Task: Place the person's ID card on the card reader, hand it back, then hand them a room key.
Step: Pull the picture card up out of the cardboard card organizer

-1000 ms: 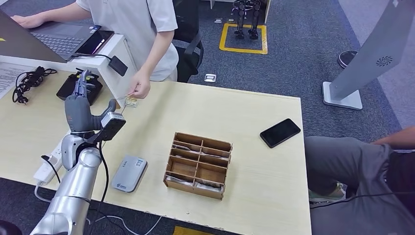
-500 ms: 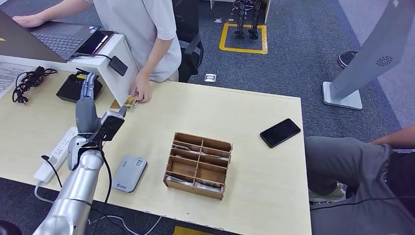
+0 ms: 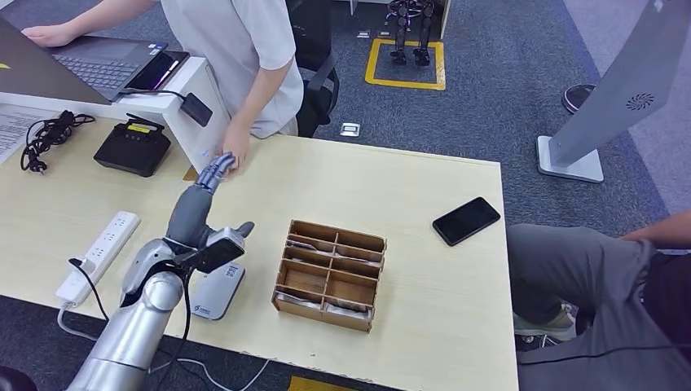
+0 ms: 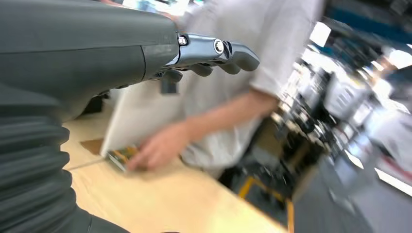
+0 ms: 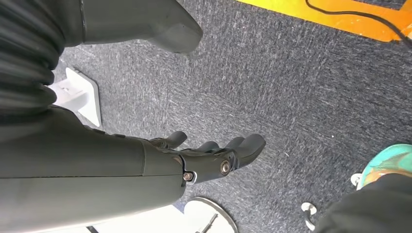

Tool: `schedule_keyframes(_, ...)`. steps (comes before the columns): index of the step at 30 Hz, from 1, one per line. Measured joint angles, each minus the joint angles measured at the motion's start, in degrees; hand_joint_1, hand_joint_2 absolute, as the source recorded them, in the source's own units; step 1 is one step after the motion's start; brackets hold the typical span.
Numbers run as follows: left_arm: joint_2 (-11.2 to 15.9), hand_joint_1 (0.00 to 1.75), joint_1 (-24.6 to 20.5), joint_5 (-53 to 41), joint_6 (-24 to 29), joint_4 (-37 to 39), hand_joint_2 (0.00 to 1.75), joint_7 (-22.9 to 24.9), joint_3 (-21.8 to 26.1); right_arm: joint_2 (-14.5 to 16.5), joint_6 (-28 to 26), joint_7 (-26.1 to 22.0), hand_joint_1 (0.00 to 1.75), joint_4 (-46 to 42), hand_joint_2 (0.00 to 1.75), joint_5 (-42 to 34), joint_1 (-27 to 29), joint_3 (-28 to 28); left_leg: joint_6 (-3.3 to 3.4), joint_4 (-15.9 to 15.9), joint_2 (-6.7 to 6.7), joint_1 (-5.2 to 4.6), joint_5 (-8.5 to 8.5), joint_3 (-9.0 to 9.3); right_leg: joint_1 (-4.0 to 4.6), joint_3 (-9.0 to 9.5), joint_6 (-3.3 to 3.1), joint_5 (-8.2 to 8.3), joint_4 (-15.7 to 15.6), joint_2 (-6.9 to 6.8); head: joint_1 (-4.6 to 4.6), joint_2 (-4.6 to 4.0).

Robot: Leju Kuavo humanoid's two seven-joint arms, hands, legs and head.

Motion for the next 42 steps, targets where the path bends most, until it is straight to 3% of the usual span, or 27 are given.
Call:
schedule_keyframes(4,1.65,0.0,2.89,-4.86,-3.94,-4.18,1.75,-1.31,-8.98,0.0,0.05,-0.56,0.0,-0.01,1.75,0.03,0.02,-0.72,0.01,0.0,-0.01,-0.01,-0.01,-0.05,-0.01,-0.01,0.0,0.0,-0.02,-0.01,0.02,0.0)
schedule_keyframes(9,4.14,0.0,3.06,-4.22,-9.25,-6.02,1.75,-3.54,-20.46,0.0,0.42,-0.63,0.0,-0.06,1.75,0.79,-0.05,-1.13,0.03,0.0,-0.01,-0.05,-0.02,-0.05,-0.04,-0.03,0.01,0.0,-0.02,-0.02,0.01,0.0)
schedule_keyframes(18,6.15,0.0,-1.58,-17.5,-0.69,-4.3,1.75,1.23,-31.79,0.0,0.81,-0.67,0.0,-0.33,1.75,1.47,-0.62,-1.89,0.02,0.0,-0.01,-0.03,0.03,-0.03,-0.03,-0.03,-0.01,0.03,0.02,-0.02,0.01,0.0)
schedule_keyframes(26,10.18,0.0,-1.76,-18.93,0.4,-4.3,1.75,3.04,-34.78,0.0,0.9,-0.47,0.0,-0.33,1.75,1.63,-0.2,-2.68,0.02,-0.01,-0.02,-0.02,0.02,-0.07,-0.01,-0.07,-0.01,0.01,0.02,-0.02,0.01,0.0)
schedule_keyframes(33,11.47,0.0,-1.01,-15.92,0.16,-4.34,1.75,3.57,-35.42,0.0,0.99,-0.12,0.0,-0.33,1.75,2.33,-0.18,-2.69,0.02,-0.01,-0.01,-0.03,0.02,-0.08,-0.02,-0.06,-0.01,0.01,0.02,-0.02,0.01,0.0)
schedule_keyframes(42,11.66,0.0,-0.57,-20.54,1.86,-2.58,1.75,6.0,-35.44,0.02,0.9,-0.53,0.0,-0.55,1.75,3.54,-0.65,-3.13,0.02,-0.01,-0.02,-0.02,0.02,-0.08,-0.02,-0.06,-0.01,0.01,0.01,-0.03,0.01,0.0)
